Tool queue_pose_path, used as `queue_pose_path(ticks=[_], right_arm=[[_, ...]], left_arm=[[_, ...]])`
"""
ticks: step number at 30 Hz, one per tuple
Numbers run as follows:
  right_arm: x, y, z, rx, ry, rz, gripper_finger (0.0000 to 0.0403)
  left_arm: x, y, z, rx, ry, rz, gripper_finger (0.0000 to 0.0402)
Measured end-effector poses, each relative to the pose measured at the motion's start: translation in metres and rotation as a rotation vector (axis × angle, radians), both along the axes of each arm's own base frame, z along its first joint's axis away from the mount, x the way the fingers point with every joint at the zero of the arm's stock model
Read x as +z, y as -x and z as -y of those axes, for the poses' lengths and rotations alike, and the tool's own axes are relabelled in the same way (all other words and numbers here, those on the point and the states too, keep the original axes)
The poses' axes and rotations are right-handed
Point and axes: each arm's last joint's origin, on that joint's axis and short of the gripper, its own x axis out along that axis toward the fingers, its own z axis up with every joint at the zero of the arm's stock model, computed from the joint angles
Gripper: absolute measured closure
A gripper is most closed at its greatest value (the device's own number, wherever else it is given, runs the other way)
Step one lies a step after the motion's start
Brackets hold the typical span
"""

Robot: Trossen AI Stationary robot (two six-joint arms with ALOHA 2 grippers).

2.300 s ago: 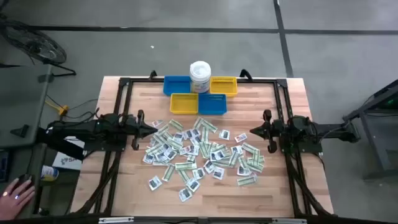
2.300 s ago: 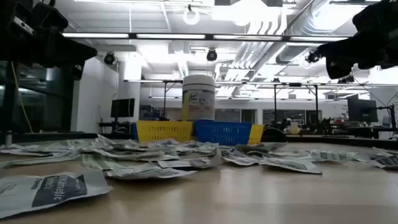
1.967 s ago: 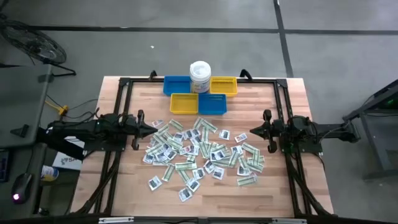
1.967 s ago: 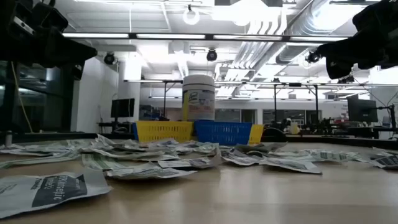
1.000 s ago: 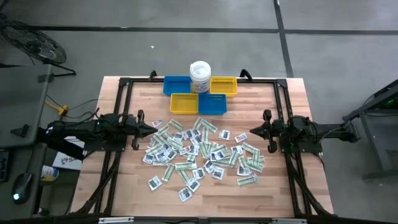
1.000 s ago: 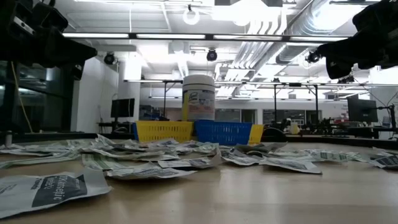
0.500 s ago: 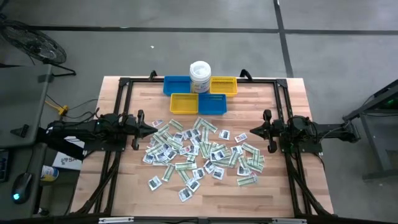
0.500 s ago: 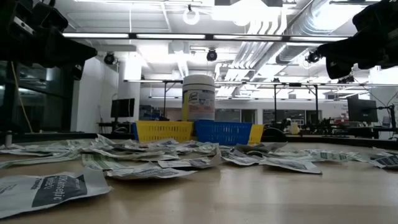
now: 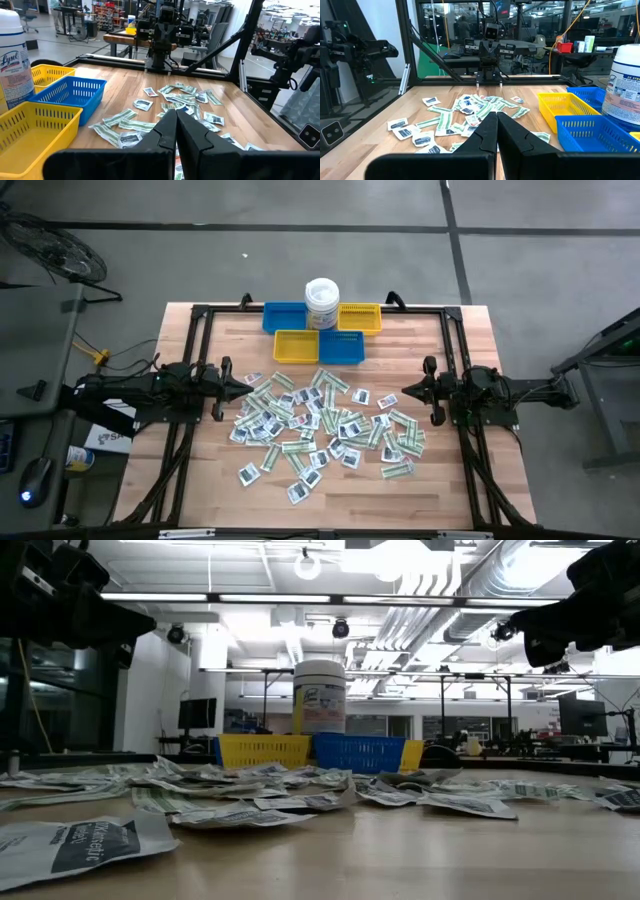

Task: Pick & Place First Aid Supplies

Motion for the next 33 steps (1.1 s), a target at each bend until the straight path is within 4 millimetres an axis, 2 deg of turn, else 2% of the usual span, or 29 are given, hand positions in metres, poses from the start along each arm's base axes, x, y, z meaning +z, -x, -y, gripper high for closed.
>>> queue_pose_path(ticks=[19, 23, 26, 33], right_arm=[[0.003, 0.0, 0.0, 0.0, 0.0, -0.01, 0.0402], [0.029, 0.002, 0.001, -0.018, -0.006, -0.018, 0.0402], [0.046, 0.001, 0.002, -0.058, -0.047, -0.119, 0.0402], [0.088, -0.012, 0.006, -0.225, -0.234, -0.222, 0.0402]], left_arm=[[0.0, 0.0, 0.0, 0.0, 0.0, 0.0, 0.0394], [0.0, 0.0, 0.0, 0.0, 0.0, 0.0, 0.0394], [0.0, 0.0, 0.0, 0.0, 0.0, 0.0, 0.0394], [0.0, 0.0, 0.0, 0.0, 0.0, 0.0, 0.0394]])
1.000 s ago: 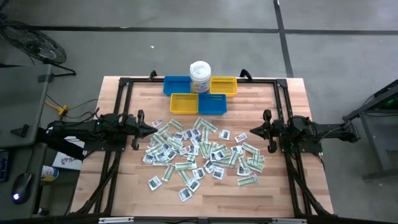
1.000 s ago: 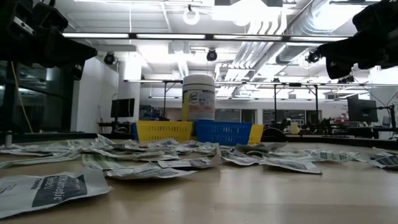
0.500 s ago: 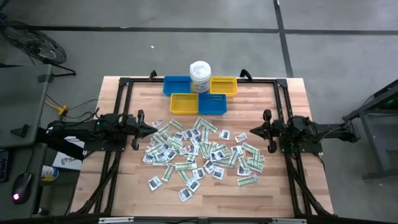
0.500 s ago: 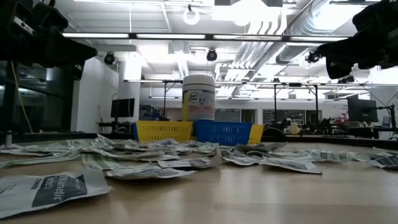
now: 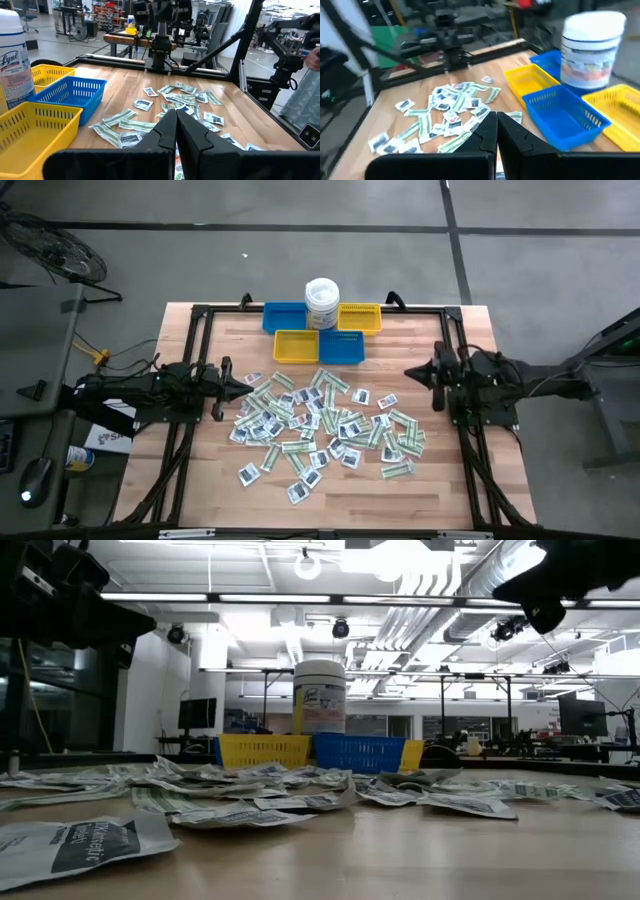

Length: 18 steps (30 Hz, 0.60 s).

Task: Pick & Place First Aid Supplies
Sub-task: Put the orange ointment pack into the right yellow bin

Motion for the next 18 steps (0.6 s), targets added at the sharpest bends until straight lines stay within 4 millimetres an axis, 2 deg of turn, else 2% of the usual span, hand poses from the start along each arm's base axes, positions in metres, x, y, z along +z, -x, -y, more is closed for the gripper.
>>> queue_pose_path(ticks=[6, 9, 14, 18], right_arm=[[0.017, -0.02, 0.0, -0.043, -0.125, -0.095, 0.0402], [0.02, -0.031, 0.003, -0.119, -0.235, -0.139, 0.0402], [0.02, -0.046, 0.013, -0.257, -0.374, -0.242, 0.0402], [0.012, -0.054, 0.022, -0.369, -0.498, -0.345, 0.0402]], left_arm=[[0.0, 0.0, 0.0, 0.0, 0.0, 0.0, 0.0394], [0.0, 0.0, 0.0, 0.0, 0.0, 0.0, 0.0394], [0.0, 0.0, 0.0, 0.0, 0.0, -0.001, 0.0394], [0.0, 0.0, 0.0, 0.0, 0.0, 0.0, 0.0394]])
